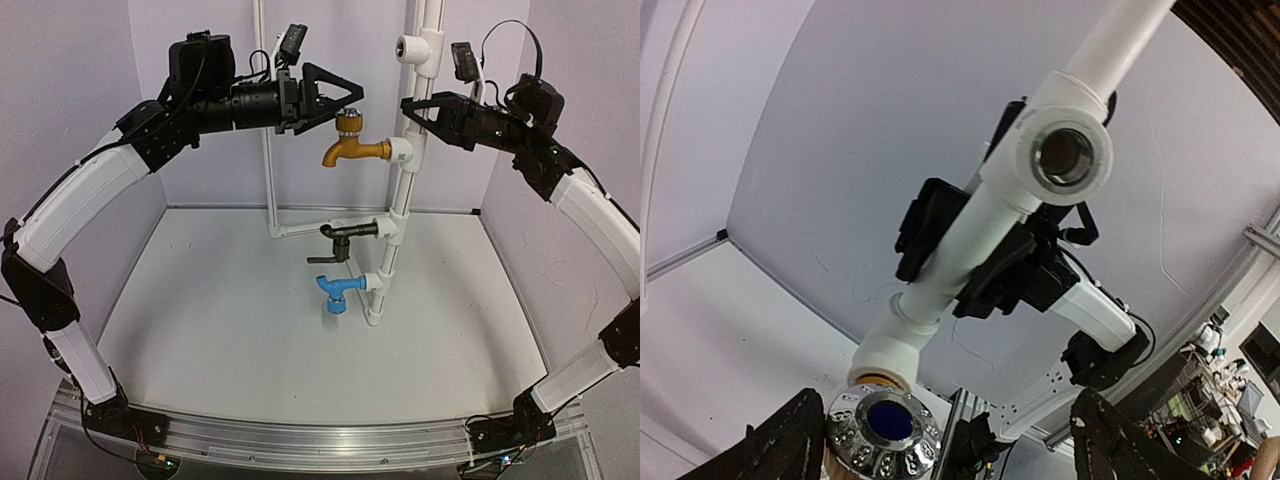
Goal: Install the water faucets
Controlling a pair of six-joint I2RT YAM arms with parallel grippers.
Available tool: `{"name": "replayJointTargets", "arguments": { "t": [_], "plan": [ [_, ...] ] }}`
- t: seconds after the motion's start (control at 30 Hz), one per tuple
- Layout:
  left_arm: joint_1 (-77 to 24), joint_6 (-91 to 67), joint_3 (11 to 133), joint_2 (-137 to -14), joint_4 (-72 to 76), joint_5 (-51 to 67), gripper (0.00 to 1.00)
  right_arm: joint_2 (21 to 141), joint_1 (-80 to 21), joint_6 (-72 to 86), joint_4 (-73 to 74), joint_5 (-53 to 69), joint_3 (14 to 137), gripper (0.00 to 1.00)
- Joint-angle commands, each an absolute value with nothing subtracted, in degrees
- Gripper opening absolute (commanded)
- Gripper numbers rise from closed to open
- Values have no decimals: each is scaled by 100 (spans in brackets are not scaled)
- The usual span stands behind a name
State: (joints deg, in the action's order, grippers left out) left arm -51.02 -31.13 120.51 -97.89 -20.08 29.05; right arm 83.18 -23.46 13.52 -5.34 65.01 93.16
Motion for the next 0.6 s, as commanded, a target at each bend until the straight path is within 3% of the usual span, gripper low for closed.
{"name": "replayJointTargets", "arguments": {
  "t": [0.0, 0.23, 0.57],
  "plan": [
    [-5218, -2928, 12543, -9940, -1982, 3533, 81, 8578, -2407, 2235, 694, 6657, 9190, 3],
    [-5363, -2843, 12556, -9973, -2085, 3723, 75, 8562, -2402, 2231, 694, 6630, 9165, 3],
    [-5645, -2094, 12456, -9952, -3408, 3373, 62, 8563, -2404, 2238, 703, 6610, 9165, 2]
  ]
}}
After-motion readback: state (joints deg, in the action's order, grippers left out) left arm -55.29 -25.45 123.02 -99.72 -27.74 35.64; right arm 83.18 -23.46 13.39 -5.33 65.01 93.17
